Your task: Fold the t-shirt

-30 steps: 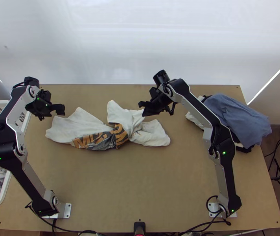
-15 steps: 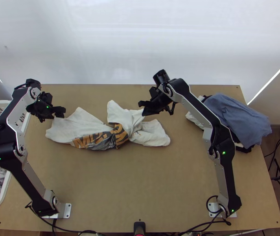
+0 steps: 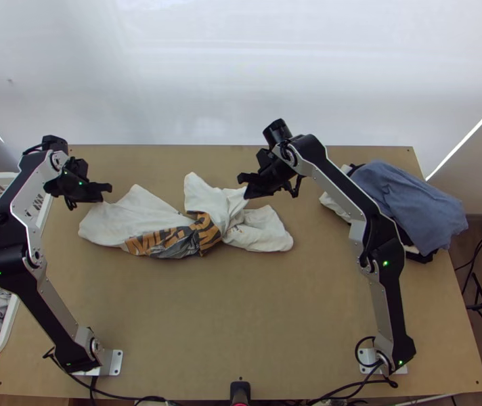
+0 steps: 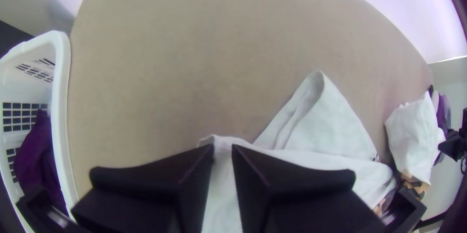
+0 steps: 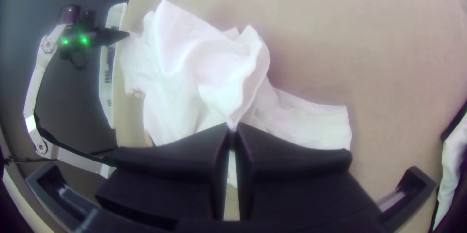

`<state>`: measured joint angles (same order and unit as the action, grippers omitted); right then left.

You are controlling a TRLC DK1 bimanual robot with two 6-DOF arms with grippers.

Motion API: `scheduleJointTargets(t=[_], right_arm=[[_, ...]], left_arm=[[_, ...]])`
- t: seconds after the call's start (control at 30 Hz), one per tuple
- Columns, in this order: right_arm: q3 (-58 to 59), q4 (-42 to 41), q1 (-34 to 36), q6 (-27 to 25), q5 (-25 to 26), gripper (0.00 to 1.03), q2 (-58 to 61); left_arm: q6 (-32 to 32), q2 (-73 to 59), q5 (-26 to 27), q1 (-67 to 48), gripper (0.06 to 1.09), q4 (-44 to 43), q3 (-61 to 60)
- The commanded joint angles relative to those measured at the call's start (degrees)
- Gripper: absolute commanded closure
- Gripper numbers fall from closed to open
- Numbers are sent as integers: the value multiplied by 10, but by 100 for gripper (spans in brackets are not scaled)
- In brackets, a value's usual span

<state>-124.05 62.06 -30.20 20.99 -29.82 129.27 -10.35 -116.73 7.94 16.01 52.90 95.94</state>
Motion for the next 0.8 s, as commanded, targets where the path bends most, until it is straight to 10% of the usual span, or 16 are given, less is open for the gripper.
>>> scheduleJointTargets(t=[0.0, 0.27, 0.77], right_arm=[[-1, 0, 0, 0, 0, 100, -3], [-5, 0, 8, 1, 0, 100, -17], [35, 0, 179, -12, 24, 100, -195]], left_arm=[[-8, -9, 0, 2, 105, -9, -1], [-3, -23, 1, 19, 105, -21, -1], [236, 215, 109, 87, 105, -18, 121]])
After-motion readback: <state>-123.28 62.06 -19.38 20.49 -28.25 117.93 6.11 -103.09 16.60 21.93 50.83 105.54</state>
